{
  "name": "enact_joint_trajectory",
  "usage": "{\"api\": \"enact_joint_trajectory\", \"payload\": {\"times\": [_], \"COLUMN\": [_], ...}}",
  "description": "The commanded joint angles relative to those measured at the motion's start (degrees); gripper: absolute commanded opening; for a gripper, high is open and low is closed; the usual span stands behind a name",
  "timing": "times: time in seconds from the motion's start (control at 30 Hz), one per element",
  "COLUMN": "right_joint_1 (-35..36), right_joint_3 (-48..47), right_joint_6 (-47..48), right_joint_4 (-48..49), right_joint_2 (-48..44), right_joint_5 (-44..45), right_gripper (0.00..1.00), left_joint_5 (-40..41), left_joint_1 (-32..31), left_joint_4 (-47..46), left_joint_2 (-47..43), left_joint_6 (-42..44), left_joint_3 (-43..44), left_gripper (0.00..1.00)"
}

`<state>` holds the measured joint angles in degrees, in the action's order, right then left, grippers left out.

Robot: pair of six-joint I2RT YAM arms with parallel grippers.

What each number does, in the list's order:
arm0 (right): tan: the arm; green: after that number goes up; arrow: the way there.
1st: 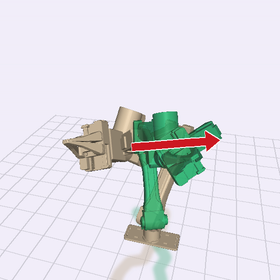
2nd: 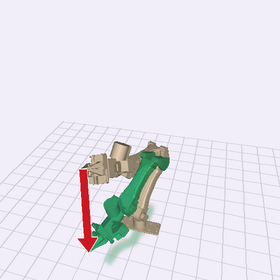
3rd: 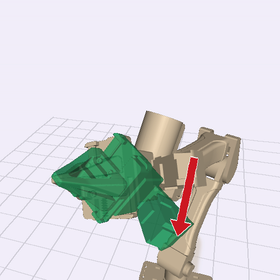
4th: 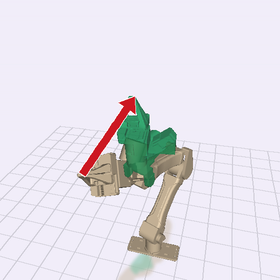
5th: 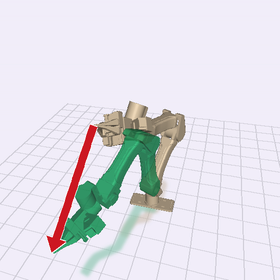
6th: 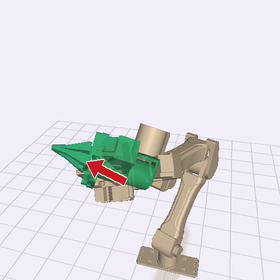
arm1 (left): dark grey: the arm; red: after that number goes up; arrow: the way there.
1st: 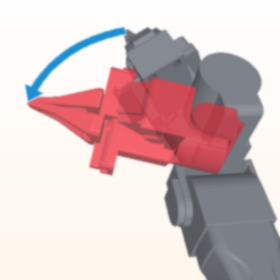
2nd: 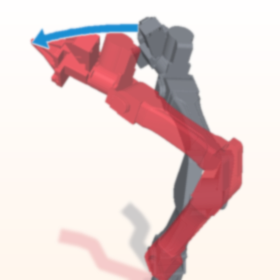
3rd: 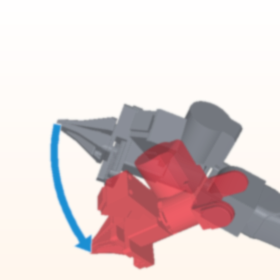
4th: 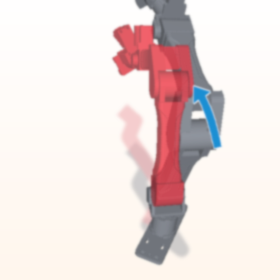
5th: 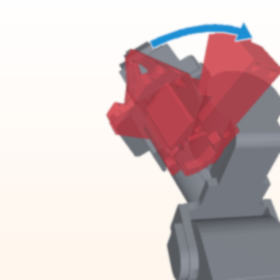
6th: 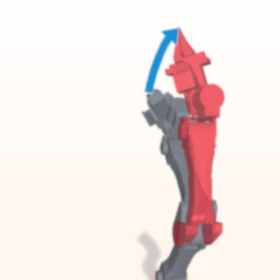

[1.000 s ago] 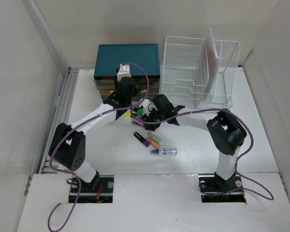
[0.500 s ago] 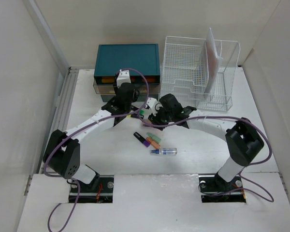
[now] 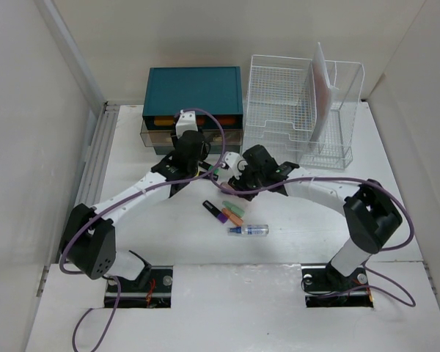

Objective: Organize the desk

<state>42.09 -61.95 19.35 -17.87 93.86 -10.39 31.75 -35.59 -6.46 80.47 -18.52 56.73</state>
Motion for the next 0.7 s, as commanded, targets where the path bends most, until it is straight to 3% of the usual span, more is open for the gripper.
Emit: {"api": "enact_joint_trajectory", "payload": {"times": [0.0, 0.43, 0.67], "right_joint_1": [0.6, 0.1, 0.1], "right_joint_3": [-1.2, -5.2, -6.3], "right_joint_6": [0.3, 0.4, -0.6], "right_joint_4": [-0.8, -2.9, -5.8], "right_joint_2": [1.1, 10.3, 13.7], "right_joint_5": [0.5, -0.7, -2.4], "right_gripper": [0.0, 0.01, 0.28], "left_joint_5": [1.9, 1.9, 1.4], "left_joint_1": [-0.3, -0.3, -0.3], "left_joint_4": [-2.1, -2.1, -2.1], "left_joint_2": [-3.4, -4.5, -5.7], "left_joint_6": [-0.7, -0.7, -0.7], "left_joint_3": [0.3, -0.9, -2.1], "left_gripper": [0.15, 0.15, 0.15]}}
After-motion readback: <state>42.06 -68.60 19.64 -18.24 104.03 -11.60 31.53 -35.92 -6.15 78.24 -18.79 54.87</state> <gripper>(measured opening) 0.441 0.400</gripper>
